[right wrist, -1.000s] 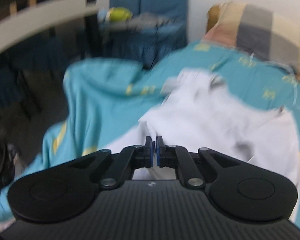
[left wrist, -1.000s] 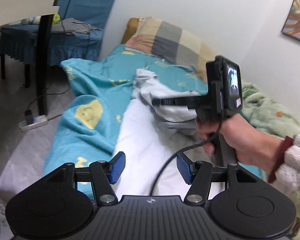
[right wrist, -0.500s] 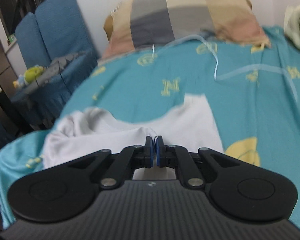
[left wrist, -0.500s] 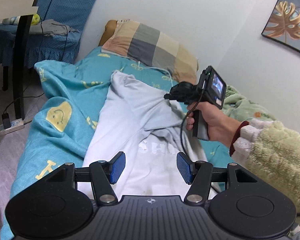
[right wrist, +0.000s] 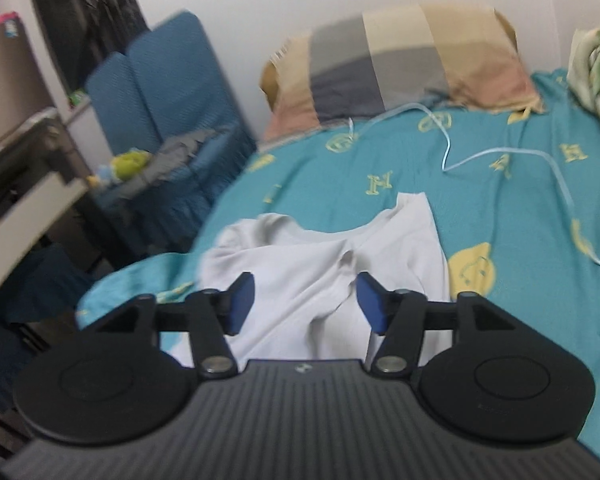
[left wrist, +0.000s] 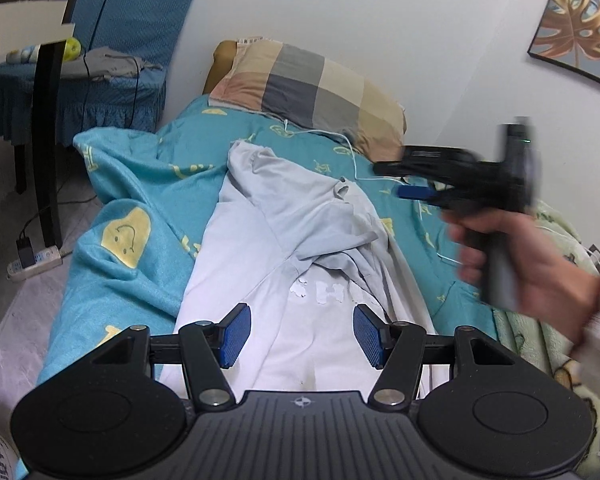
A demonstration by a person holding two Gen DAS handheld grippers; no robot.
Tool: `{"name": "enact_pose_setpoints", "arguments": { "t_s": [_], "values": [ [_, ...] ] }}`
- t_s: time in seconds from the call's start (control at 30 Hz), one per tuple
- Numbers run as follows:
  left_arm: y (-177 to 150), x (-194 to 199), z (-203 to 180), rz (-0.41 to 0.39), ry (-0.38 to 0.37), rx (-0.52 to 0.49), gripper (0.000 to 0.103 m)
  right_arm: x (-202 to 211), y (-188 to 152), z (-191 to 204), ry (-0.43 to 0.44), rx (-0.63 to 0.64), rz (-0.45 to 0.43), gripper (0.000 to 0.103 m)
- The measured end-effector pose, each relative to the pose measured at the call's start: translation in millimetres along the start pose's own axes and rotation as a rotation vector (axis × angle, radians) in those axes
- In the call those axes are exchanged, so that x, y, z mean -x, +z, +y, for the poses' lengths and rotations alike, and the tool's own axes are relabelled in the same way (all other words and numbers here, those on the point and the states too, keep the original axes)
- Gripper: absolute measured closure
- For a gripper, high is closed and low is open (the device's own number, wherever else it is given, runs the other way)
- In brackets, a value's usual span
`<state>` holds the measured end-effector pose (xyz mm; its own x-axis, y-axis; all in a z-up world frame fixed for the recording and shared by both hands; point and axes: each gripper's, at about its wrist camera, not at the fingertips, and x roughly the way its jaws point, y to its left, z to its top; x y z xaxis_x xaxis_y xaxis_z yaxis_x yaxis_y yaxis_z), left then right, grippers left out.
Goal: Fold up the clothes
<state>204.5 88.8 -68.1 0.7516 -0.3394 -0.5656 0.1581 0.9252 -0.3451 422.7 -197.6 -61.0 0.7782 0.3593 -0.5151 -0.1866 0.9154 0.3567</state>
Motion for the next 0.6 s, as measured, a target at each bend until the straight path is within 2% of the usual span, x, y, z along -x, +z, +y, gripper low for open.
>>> {"name": "enact_pose_setpoints", "arguments": {
  "t_s": [0.13,0.27,0.3,0.37,0.43,0.53,0.6],
  "values": [
    [-3.0,18.2,-10.9,-0.022,0.004,-0.005,0.042,82.1,-25.8,27.7,0.012,0.052,0.008,0.043],
    [-5.6,35.4,-27.5,-0.047,0.018,-0.071,0.033,159.0,-66.1,52.1,-0.005,0.083,-0.013,0.043],
    [-5.7,39.1,-29.6,-0.052,0.025,-0.087,0.033,175.7,-78.7,56.6,-0.013,0.072,-0.022,0.042],
    [-5.0,45.9,-30.2,-0.059,0.035,-0.099,0.033,204.7,-104.0,64.2,-0.003,0.048,-0.035,0.030],
    [-3.4,51.6,-26.5,-0.061,0.040,-0.084,0.033,225.7,-127.5,68.1,0.012,0.050,-0.074,0.019],
    [-0.4,61.3,-21.9,-0.030,0.073,-0.085,0.033,240.7,-150.8,64.8,0.002,0.062,-0.084,0.020],
    [2.4,68.2,-19.6,0.003,0.067,-0.107,0.033,245.7,-160.2,59.1,-0.009,0.046,-0.079,0.020]
  ]
}}
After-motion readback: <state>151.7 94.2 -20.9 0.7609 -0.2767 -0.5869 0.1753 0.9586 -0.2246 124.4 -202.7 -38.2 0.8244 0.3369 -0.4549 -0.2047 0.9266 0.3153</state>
